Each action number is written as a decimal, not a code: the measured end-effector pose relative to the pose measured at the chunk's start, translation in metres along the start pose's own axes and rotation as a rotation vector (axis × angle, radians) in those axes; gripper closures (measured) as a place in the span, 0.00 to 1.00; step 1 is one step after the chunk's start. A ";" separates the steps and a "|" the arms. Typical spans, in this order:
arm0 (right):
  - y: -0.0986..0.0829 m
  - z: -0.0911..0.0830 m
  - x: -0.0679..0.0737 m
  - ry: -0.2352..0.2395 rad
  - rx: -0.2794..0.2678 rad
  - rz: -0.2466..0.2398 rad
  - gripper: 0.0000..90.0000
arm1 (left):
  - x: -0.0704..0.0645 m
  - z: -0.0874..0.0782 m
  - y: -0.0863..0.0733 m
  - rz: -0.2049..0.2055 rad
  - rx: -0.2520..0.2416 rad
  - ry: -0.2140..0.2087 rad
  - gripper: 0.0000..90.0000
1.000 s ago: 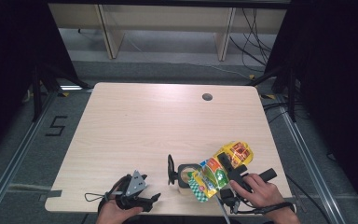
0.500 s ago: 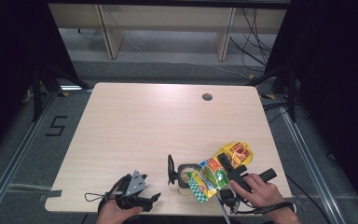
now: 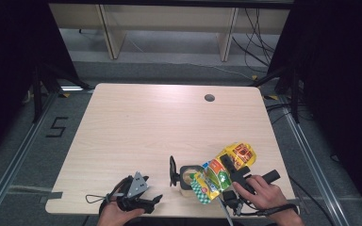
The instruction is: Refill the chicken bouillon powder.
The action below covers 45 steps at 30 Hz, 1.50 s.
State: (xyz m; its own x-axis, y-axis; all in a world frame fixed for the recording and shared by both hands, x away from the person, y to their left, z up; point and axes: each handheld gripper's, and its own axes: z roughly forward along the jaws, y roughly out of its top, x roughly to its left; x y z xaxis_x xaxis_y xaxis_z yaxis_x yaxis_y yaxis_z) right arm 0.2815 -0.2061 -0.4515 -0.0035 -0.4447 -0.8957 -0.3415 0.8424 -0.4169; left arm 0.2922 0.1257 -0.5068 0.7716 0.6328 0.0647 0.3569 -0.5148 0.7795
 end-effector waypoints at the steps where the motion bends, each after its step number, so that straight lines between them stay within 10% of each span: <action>1: 0.000 0.000 0.000 0.001 0.000 0.001 0.50 | -0.002 0.000 -0.001 -0.023 0.008 0.007 0.23; 45: -0.002 0.000 0.000 0.006 -0.007 0.002 0.50 | -0.001 0.000 0.000 -0.011 0.001 0.002 0.23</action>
State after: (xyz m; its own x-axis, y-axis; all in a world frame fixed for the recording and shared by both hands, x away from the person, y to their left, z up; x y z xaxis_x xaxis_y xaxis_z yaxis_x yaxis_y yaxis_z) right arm 0.2825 -0.2077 -0.4504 -0.0102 -0.4452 -0.8954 -0.3478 0.8411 -0.4143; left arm 0.2913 0.1253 -0.5070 0.7668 0.6394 0.0573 0.3655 -0.5083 0.7798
